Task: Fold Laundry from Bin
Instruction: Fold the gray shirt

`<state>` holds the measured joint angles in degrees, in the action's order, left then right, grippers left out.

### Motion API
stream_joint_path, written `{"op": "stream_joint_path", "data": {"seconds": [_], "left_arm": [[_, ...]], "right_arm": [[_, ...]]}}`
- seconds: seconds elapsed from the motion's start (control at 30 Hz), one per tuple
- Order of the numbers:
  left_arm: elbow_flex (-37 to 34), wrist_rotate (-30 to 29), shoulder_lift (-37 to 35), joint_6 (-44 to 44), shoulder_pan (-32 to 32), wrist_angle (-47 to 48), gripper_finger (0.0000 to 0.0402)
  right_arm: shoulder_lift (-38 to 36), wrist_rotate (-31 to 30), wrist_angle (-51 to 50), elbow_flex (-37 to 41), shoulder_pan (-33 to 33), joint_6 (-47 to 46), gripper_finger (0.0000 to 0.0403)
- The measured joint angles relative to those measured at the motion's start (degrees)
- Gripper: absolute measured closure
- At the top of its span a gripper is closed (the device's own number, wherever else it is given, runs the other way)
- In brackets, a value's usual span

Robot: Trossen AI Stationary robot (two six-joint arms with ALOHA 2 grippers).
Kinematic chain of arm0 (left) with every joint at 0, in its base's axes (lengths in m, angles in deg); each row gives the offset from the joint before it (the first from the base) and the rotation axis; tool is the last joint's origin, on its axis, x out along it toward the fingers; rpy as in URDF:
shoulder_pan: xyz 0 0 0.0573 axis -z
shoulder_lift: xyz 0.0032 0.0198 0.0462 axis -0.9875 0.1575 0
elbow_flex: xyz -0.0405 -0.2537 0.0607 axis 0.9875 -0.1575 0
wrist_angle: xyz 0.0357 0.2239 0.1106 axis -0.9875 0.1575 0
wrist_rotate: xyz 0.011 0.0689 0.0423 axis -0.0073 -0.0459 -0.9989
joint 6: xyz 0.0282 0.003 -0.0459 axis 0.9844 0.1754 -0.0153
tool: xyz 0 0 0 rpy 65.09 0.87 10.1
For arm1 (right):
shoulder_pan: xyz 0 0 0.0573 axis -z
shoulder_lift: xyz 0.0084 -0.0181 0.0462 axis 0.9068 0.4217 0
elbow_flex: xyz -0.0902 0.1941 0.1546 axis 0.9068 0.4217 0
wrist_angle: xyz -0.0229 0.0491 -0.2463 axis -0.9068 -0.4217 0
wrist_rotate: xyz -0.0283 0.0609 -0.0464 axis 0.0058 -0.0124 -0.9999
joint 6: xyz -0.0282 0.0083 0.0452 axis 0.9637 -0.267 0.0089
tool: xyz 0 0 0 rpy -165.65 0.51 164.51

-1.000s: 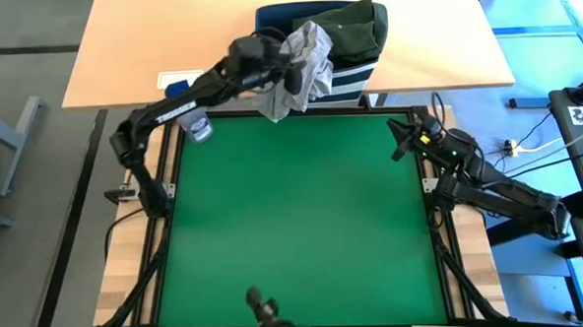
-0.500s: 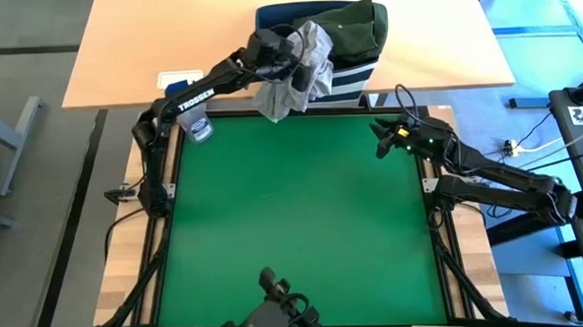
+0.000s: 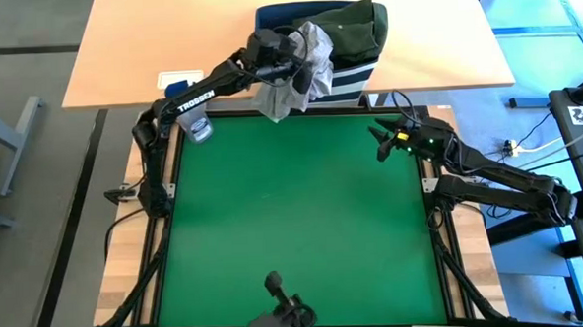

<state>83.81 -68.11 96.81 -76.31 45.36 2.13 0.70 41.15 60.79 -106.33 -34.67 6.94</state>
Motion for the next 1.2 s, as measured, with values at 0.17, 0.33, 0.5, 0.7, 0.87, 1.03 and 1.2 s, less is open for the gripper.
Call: {"op": "stream_joint_path", "data": {"seconds": [0.17,0.33,0.5,0.7,0.87,1.03,1.2], "left_arm": [[0.07,0.62,-6.44,-0.17,2.68,-2.76,0.0378],[0.07,3.37,-13.63,-4.01,5.52,-3.46,0.0376],[0.11,8.22,-20.59,-10.58,9.68,-3.99,0.0375],[0.09,11.92,-27.51,-12.18,15.65,-4.12,0.0375],[0.09,13.29,-31.81,-8.29,20.70,-4.23,0.0375],[0.02,13.38,-35.14,-4.51,24.64,-3.80,0.0375],[0.08,13.25,-37.29,-0.32,26.68,-0.71,0.0375]], "right_arm": [[-2.28,2.78,2.01,0.00,0.00,-0.85,0.0254],[-4.84,9.68,8.07,-0.30,0.00,-0.94,0.0257],[-5.10,15.38,10.16,-3.21,0.00,-1.05,0.0258],[-2.00,21.97,9.93,-7.90,-0.04,-5.73,0.0248],[2.12,27.77,9.70,-11.88,-0.23,-10.41,0.0196],[8.27,30.46,9.88,-15.38,-3.99,-11.66,0.0151],[16.58,28.98,9.94,-17.46,-10.28,-9.46,0.0147]]}}
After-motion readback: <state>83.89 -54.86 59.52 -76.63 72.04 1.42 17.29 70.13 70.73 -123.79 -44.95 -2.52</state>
